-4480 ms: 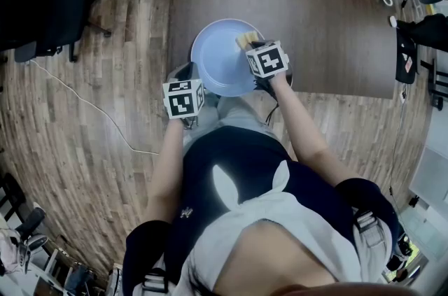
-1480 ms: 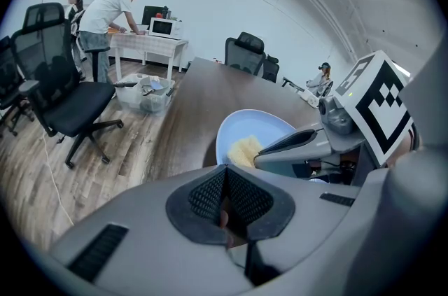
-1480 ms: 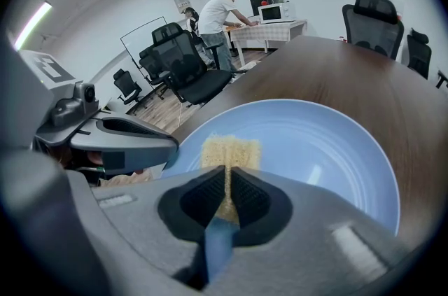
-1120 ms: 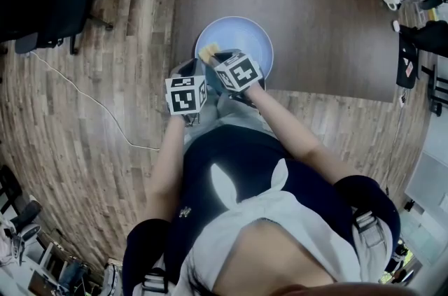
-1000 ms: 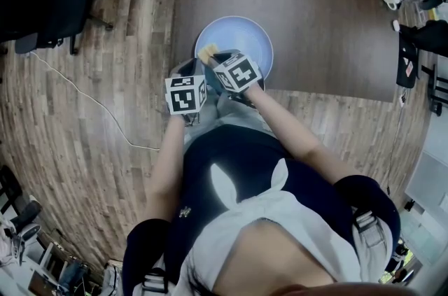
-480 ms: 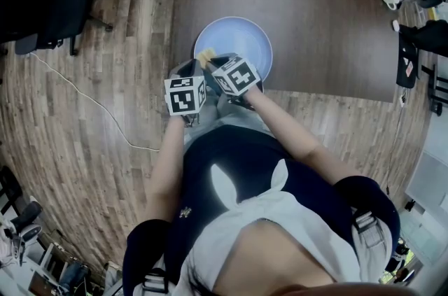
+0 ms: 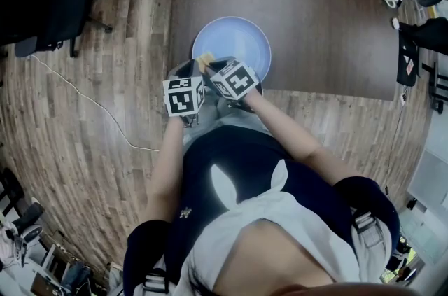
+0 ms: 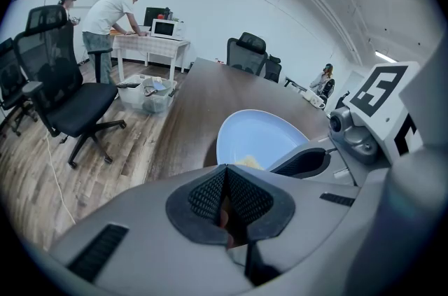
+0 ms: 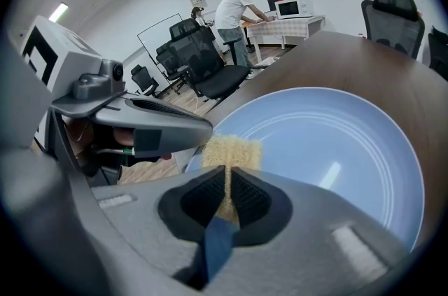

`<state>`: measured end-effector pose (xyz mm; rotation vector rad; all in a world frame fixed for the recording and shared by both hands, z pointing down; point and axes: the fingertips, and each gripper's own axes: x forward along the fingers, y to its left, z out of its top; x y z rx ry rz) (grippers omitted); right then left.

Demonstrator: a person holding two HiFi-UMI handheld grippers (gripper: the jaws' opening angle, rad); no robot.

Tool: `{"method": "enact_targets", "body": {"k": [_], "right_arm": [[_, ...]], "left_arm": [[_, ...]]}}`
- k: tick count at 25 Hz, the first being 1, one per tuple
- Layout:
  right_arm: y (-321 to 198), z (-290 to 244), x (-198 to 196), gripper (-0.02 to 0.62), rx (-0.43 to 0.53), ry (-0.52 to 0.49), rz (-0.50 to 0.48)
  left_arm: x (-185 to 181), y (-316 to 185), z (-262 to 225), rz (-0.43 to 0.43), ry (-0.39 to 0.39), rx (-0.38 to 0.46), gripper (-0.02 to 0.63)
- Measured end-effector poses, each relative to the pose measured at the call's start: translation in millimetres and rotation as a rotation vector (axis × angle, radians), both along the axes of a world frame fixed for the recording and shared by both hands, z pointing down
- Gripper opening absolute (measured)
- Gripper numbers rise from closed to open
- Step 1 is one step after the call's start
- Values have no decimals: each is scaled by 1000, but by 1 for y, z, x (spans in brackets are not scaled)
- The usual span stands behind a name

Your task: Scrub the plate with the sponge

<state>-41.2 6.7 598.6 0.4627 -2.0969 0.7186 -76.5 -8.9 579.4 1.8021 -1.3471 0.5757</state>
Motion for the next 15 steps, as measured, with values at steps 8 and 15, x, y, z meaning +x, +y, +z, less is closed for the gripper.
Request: {"method": "enact_targets", "body": {"k": [8,15], "right_arm": [[10,1,6,23,-13,24,-45],[16,1,11,23,4,37,-81]], "left_arm": [[2,0,1,-1,-8,-3,8],[4,-1,0,3,-13,-4,8]]}}
